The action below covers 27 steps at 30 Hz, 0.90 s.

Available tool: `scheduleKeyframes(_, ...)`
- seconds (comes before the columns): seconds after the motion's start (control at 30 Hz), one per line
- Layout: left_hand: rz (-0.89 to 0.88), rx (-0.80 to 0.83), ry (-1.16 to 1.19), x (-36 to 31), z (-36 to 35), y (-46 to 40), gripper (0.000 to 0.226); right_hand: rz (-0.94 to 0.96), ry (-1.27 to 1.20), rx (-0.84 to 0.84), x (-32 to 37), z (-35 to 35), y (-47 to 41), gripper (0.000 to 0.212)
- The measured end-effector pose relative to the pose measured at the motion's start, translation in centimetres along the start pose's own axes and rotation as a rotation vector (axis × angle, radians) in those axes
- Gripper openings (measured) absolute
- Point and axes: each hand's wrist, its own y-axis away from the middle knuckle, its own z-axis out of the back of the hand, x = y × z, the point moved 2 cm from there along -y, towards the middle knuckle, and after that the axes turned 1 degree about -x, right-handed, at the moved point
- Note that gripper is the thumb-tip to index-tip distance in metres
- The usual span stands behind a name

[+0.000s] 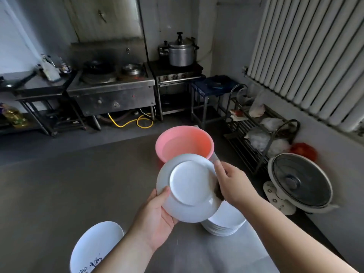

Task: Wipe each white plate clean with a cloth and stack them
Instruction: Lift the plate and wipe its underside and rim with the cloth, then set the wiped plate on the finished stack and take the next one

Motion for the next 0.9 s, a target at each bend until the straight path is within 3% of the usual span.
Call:
scheduleKeyframes(0.13, 0.049, -0.009, -0.102, 1.4, -1.6, -1.1, 0.048, -0.004, 0.178, 0.297, -4.5, 4.2, -0.2, 0.057)
scheduleKeyframes(0.3, 0.121, -0.017, -0.247, 4.1, -4.0, -2.7, 0.044, -0.228, -0.027, 0.541, -9.3, 7.0, -0.7, 0.062)
scheduleKeyframes(0.4, 0.095, -0.039, -0.372, 5.5, -5.0, -3.7, 0.037, -0.300, -0.084, 0.564, -11.4, 7.4, -1.0, 0.081)
scheduleKeyframes(0.5, 0.036, -0.079, -0.504, 6.4, -6.3, -4.3, 0.049, -0.334, -0.128, 0.525, -12.9, 7.6, -1.8, 0.094)
scheduleKeyframes(0.7, 0.083, -0.149, -0.548, 7.8, -8.3, -5.0, 0.075, -0.242, -0.297, 0.387, -14.4, 7.6, -3.4, 0.048)
scheduleKeyframes(0.77, 0.155, -0.132, -0.458, 8.1, -8.6, -5.2, 0.080, -0.234, -0.437, 0.367, -14.7, 7.4, -3.7, 0.048)
scheduleKeyframes(0.9, 0.222, -0.116, -0.380, 8.3, -9.2, -5.2, 0.084, -0.191, -0.639, 0.332, -15.3, 6.4, -4.4, 0.074)
